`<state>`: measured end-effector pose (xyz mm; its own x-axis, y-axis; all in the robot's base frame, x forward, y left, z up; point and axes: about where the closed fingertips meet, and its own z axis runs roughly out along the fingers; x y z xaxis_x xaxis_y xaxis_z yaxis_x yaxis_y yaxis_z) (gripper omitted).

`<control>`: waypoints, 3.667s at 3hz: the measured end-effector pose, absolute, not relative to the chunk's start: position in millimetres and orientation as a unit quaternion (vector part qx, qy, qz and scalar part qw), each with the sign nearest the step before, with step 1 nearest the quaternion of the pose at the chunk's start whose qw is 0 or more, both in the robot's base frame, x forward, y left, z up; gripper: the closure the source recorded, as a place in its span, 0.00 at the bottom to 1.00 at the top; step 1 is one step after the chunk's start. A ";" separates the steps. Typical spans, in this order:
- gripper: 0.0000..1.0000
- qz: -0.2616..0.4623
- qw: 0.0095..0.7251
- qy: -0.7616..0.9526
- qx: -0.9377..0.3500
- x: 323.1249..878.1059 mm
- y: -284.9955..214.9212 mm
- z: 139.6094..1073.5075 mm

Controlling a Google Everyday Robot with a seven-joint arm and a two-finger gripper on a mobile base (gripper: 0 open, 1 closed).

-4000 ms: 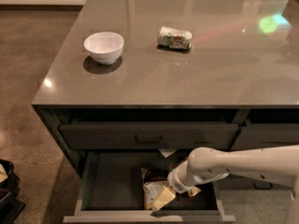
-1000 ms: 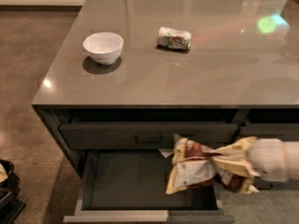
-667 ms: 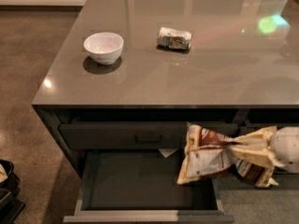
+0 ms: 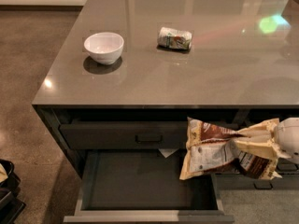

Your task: Pick brown chip bag from middle drawer and place on counter

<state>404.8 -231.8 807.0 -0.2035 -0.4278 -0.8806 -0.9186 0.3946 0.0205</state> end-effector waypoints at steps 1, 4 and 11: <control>1.00 0.290 0.424 0.720 -0.468 404.8 -231.7 807.0; 1.00 0.137 0.493 0.610 -0.605 391.5 -194.8 1036.0; 0.58 0.257 0.495 0.587 -0.587 595.4 -144.8 988.5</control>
Offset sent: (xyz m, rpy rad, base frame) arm -0.0297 0.0389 0.2577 -0.2490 -0.5067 0.1729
